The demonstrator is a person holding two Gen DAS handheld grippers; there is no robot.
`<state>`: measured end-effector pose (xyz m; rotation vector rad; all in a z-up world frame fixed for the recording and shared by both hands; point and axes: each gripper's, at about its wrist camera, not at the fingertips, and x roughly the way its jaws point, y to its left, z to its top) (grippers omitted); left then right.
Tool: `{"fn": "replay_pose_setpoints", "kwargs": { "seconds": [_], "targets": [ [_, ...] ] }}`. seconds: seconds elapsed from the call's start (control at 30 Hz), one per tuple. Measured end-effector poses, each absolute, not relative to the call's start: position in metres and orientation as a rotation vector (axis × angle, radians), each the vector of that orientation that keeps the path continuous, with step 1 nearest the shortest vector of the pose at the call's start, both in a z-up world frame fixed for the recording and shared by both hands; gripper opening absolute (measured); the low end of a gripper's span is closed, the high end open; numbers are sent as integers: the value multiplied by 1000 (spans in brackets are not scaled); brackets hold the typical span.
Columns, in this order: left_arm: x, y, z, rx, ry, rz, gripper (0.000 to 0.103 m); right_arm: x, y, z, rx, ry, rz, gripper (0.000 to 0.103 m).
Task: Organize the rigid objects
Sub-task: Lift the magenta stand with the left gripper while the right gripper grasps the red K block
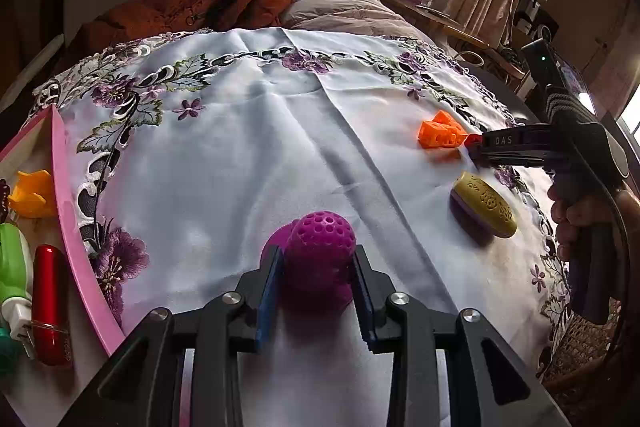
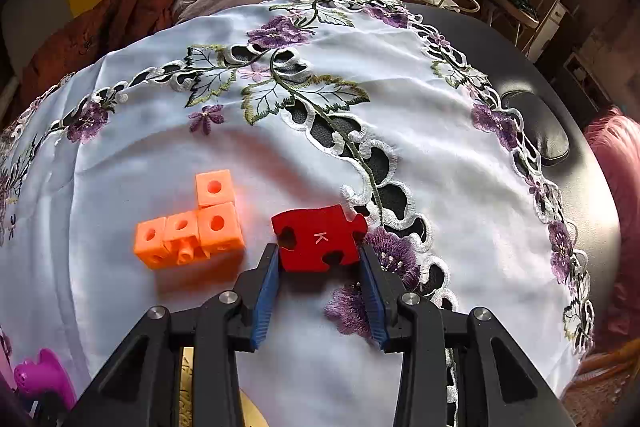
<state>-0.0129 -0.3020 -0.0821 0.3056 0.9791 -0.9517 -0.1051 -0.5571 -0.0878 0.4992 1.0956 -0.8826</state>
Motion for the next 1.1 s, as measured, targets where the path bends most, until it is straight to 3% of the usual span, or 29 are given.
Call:
{"fn": "replay_pose_setpoints", "kwargs": {
  "seconds": [0.27, 1.1],
  "targets": [
    [-15, -294, -79, 279, 982, -937, 33, -111, -563, -89, 587, 1068, -879, 40],
    [-43, -237, -20, 267, 827, -868, 33, -104, -556, -90, 490, 1107, -880, 40]
  ]
}}
